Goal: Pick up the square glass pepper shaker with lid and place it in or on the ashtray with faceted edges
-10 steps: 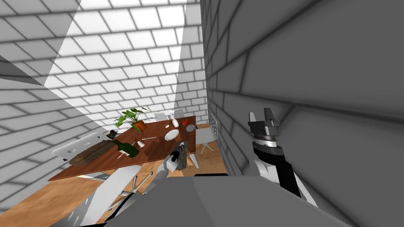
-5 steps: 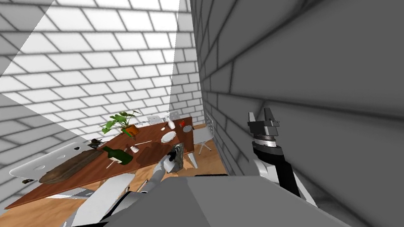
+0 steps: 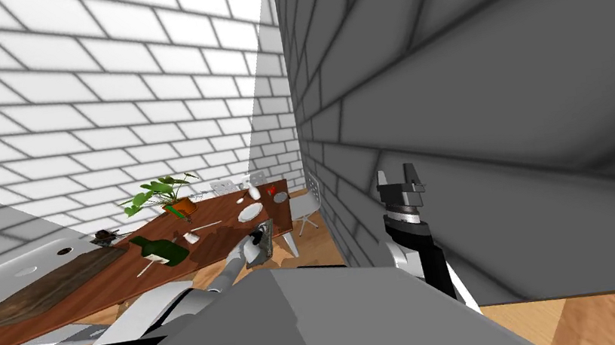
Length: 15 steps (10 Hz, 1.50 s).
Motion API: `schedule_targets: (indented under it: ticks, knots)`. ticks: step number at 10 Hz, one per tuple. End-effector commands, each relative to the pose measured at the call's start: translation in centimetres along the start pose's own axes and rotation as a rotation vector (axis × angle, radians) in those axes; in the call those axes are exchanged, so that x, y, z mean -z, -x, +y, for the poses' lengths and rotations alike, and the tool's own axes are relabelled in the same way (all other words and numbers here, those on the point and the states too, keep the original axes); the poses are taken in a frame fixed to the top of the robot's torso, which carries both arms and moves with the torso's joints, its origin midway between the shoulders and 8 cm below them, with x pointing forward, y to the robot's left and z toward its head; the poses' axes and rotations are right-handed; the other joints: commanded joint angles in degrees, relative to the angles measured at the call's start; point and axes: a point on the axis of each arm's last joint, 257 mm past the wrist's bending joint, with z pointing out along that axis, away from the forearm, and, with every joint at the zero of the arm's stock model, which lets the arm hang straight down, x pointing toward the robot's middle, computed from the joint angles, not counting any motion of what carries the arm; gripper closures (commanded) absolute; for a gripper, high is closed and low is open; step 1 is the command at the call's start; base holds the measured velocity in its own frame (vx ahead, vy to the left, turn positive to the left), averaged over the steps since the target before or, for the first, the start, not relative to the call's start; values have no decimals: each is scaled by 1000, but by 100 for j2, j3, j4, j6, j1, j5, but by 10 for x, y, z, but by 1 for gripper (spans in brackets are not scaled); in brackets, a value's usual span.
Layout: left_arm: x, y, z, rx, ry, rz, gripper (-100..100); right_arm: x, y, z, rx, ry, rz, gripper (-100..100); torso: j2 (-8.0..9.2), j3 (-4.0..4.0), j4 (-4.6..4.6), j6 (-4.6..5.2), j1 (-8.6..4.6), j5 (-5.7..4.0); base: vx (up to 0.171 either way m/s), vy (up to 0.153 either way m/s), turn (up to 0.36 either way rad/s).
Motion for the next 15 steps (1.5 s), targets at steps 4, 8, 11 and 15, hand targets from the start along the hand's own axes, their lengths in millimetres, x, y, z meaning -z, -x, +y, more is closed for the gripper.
schedule_targets:
  ticks: [4,8,11,15]
  knots:
    - [0,20,63,63,145,-5,100,0,0,0,0,0,0,0,-2,0,1,-4,-5,-6,-47,46,-257]
    - [3,34,99,119,229,-24,100,0,0,0,0,0,0,0,-11,-2,6,-4,-15,-11,-28,45,-199]
    - [7,50,130,167,302,-51,100,0,0,0,0,0,0,0,-14,-1,11,6,-17,-14,-33,46,-250]
    - [9,58,145,205,334,-68,100,0,0,0,0,0,0,0,-14,0,13,9,-31,-16,-14,31,-133]
